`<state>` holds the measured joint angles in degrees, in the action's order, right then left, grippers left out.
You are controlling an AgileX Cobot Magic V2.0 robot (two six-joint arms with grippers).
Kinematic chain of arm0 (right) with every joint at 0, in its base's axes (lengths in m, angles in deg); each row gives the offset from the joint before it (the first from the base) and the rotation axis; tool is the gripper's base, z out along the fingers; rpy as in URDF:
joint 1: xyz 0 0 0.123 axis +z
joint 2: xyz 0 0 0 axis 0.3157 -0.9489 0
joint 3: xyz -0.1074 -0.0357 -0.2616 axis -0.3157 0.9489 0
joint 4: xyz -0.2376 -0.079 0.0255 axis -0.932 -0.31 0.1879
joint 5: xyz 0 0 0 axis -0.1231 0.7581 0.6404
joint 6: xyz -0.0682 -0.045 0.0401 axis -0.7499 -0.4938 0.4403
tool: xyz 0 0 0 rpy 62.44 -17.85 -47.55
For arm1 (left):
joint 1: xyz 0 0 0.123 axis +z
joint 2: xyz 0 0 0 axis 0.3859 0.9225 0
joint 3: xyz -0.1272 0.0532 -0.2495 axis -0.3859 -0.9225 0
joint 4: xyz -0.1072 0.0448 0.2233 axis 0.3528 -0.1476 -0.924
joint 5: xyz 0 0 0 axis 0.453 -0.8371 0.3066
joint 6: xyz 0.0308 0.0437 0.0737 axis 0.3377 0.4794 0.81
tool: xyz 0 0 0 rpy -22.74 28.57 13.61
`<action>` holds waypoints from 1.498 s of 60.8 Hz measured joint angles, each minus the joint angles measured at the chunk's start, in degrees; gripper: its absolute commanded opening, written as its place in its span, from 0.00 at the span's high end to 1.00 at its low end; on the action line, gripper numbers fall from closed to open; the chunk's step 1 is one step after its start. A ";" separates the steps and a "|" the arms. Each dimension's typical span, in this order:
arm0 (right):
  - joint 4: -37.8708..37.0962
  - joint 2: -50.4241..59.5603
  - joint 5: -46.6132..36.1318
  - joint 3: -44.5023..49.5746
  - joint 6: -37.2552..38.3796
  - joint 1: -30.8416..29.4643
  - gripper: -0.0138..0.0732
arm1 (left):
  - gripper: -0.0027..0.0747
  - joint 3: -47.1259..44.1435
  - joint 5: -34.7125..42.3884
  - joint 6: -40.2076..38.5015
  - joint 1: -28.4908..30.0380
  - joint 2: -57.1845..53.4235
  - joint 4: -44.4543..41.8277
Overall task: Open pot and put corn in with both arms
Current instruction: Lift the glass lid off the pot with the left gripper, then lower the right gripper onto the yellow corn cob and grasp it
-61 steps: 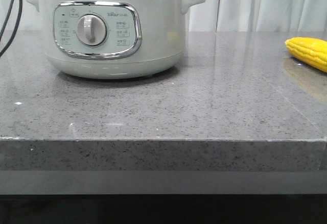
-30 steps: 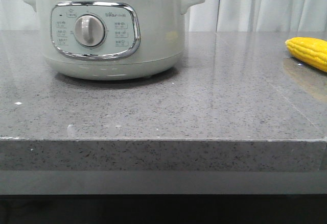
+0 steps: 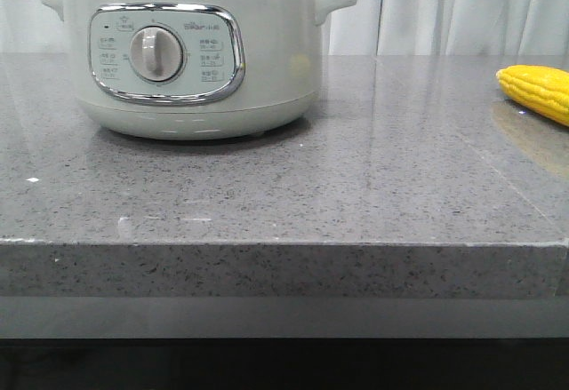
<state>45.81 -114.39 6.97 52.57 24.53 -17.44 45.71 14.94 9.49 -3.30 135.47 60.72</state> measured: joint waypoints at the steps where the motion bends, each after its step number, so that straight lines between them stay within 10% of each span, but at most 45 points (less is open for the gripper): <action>1: 0.00 0.00 0.00 0.00 0.00 0.00 0.22 | 0.65 -1.03 -0.31 0.00 0.00 -1.23 -0.03; 45: 0.00 0.00 0.00 0.00 0.00 0.00 0.22 | 0.65 -36.83 -3.65 0.00 0.00 -37.85 0.19; 91: -2.30 -17.04 13.99 -16.85 0.00 -1.49 0.22 | 0.65 -40.26 -5.26 0.00 0.00 -39.76 0.46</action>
<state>43.51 -131.43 20.96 35.73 24.53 -18.94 5.45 9.69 9.49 -3.30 95.71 61.18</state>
